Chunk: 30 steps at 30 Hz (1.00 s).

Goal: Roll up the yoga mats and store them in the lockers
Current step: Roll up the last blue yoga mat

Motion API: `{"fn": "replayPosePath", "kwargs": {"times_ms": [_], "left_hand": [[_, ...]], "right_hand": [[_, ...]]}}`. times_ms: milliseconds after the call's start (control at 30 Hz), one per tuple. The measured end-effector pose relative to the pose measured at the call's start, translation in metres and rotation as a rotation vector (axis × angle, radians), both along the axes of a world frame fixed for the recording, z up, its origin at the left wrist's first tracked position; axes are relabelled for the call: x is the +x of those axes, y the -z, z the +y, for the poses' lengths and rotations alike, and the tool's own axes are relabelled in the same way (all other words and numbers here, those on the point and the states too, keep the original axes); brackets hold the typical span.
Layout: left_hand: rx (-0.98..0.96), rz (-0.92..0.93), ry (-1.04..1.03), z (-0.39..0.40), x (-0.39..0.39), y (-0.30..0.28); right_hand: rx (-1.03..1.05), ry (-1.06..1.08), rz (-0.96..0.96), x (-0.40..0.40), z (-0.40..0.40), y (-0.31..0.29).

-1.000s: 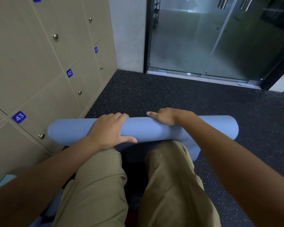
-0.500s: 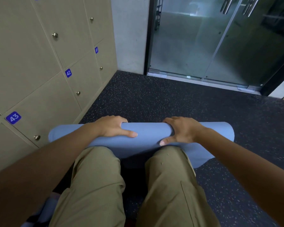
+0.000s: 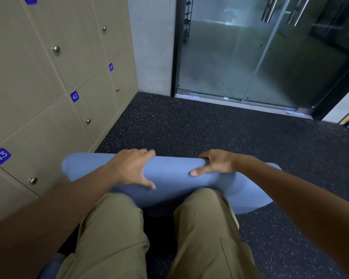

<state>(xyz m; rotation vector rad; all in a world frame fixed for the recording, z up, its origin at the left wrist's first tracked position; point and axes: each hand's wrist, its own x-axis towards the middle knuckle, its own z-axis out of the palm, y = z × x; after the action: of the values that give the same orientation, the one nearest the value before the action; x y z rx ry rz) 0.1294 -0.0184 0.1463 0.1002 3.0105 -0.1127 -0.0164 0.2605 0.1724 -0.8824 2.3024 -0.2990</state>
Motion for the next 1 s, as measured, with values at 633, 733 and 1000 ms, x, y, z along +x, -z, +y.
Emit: {"fn": "replayPosePath", "kwargs": {"times_ms": [633,733,1000], "left_hand": [[-0.109,0.4,-0.034,0.015,-0.01,-0.277],[-0.12,0.485,-0.043,0.034,0.019,-0.336],[-0.15,0.663,-0.032,0.065,0.096,-0.432]], "right_hand": [[-0.085,-0.017,0.955,0.016,0.028,-0.241],[-0.107,-0.001,1.044,0.041,0.04,-0.3],[-0.145,0.007,1.262,0.121,0.079,-0.402]]}}
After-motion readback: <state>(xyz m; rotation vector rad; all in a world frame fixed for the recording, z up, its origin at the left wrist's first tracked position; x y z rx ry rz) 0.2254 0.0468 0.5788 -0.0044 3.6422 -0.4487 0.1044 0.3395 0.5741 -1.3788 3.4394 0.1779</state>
